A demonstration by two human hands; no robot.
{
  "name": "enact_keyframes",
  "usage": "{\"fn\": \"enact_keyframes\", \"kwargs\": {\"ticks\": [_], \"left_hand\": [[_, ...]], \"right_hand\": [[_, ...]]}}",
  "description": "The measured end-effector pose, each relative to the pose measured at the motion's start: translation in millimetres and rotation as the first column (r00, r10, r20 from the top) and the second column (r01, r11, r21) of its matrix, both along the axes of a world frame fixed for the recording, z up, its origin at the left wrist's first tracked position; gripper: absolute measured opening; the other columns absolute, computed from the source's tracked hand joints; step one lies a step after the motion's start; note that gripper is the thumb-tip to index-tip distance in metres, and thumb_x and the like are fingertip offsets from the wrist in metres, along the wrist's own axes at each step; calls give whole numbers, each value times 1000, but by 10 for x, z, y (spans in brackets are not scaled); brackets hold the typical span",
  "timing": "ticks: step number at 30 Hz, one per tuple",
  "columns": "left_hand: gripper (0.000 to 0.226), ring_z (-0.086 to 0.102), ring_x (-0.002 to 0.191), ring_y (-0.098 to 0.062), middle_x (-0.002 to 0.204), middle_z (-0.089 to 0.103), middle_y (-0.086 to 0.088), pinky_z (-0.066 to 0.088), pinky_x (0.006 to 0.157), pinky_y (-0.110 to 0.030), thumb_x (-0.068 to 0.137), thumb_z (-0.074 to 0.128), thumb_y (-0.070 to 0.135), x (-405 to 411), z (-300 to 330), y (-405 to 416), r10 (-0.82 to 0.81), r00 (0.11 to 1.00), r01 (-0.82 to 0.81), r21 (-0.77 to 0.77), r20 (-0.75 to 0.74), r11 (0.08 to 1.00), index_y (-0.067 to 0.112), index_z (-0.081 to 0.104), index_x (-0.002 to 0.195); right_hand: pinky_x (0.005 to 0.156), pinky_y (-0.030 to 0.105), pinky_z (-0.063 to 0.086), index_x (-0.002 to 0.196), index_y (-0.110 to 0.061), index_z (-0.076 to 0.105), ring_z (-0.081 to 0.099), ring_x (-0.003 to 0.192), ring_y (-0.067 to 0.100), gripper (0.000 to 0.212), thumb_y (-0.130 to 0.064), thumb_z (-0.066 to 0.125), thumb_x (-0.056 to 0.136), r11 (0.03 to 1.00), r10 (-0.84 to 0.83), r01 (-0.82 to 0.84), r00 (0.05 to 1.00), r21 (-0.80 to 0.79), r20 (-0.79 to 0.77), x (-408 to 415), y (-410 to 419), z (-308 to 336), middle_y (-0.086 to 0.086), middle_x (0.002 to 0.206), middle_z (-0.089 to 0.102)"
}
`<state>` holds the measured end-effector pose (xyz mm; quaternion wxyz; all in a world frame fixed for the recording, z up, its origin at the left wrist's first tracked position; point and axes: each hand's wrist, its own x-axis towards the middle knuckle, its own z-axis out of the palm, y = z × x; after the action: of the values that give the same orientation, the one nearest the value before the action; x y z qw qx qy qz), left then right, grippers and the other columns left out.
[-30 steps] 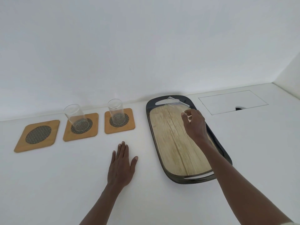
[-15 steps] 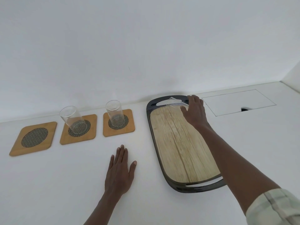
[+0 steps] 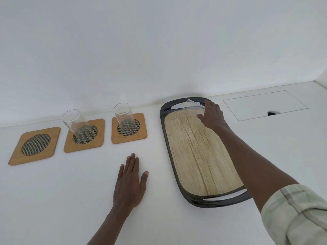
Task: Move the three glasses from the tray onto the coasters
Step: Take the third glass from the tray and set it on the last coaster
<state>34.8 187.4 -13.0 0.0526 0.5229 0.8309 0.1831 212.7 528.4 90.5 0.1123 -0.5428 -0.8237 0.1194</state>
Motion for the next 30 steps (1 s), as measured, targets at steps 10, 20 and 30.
{"fn": "enact_keyframes", "kwargs": {"ticks": [10,20,30], "left_hand": [[67,-2,150,-9,163,7,-1,11,122,-38,99,24,51,3,5,-3,4,1000,-4,3,1,1000,13,16,154],[67,0,150,-10,163,10,-1,13,122,-39,99,24,50,14,18,-2,8,1000,-8,15,4,1000,11,19,154],[68,1,150,-10,163,10,-1,13,122,-39,98,24,50,14,22,-9,8,1000,-8,22,11,1000,12,18,153]], "right_hand": [[101,51,38,140,-6,43,38,129,38,58,-26,66,91,1000,-6,6,996,3,86,-18,11,-113,19,140,43],[92,45,45,128,-8,41,51,117,36,64,-28,79,80,999,-7,6,999,-31,-48,-53,-5,-178,16,126,54],[96,42,46,131,-13,42,51,125,30,66,-25,80,79,987,-65,8,929,-158,-363,-38,-196,-211,13,133,53]]}}
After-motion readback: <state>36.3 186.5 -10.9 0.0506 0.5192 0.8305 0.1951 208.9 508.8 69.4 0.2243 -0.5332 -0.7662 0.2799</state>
